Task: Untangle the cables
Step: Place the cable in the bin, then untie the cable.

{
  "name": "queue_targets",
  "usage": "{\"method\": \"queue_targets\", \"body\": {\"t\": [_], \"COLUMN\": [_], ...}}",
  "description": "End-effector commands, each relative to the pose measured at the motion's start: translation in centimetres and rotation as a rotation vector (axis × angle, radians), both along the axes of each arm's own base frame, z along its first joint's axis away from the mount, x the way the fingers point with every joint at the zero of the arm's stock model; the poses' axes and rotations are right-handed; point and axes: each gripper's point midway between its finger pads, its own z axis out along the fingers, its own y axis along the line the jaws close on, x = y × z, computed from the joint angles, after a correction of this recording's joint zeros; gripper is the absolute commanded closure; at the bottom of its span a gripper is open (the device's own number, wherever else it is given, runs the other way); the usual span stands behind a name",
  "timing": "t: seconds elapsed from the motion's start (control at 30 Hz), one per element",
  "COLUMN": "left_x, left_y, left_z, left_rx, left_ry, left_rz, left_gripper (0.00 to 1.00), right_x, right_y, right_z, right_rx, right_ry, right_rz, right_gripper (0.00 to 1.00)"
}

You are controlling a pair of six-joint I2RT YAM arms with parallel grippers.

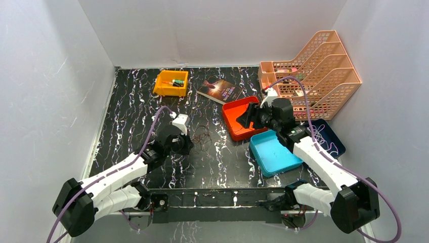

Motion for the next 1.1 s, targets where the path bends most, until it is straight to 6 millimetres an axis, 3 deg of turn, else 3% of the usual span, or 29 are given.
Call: {"method": "queue_targets", "body": {"t": [0.0, 0.17, 0.37, 0.6, 0.73, 0.87, 1.07], "left_x": [0.2, -0.3, -0.7, -0.9, -0.9, -0.8, -1.0], "left_y": [-1.0, -1.5, -2.0, -2.3, -2.2, -2.4, -2.9], "left_z": [3.4, 4.6, 5.8, 6.1, 6.0, 5.9, 6.2], "left_rx": [-0.08, -0.119, -0.158, -0.165, -0.161, -0.162, -0.181], "left_ry": [-0.077, -0.113, -0.145, -0.146, -0.145, -0.143, -0.146], "left_rz": [-0.047, -0.095, -0.137, -0.161, -0.158, -0.16, -0.192], "left_gripper": [1.0, 1.0, 1.0, 1.0, 1.0, 1.0, 1.0], "right_x": [-1.0, -2.4, -4.9, -5.2, -5.4, -7.3, -9.2], "right_y": [3.7, 7.1, 11.1, 12.8, 13.1, 13.4, 13.7], "right_z": [0.7, -0.9, -1.4, -1.7, 0.4, 2.9, 3.8], "right_rx": [0.062, 0.072, 0.142, 0.166, 0.245, 0.31, 0.283], "right_ry": [-0.023, -0.003, -0.015, -0.026, -0.083, -0.198, -0.351], "right_rz": [0.102, 0.185, 0.359, 0.39, 0.387, 0.499, 0.671], "right_gripper": [0.27, 0.27, 0.3, 0.32, 0.32, 0.33, 0.31]}}
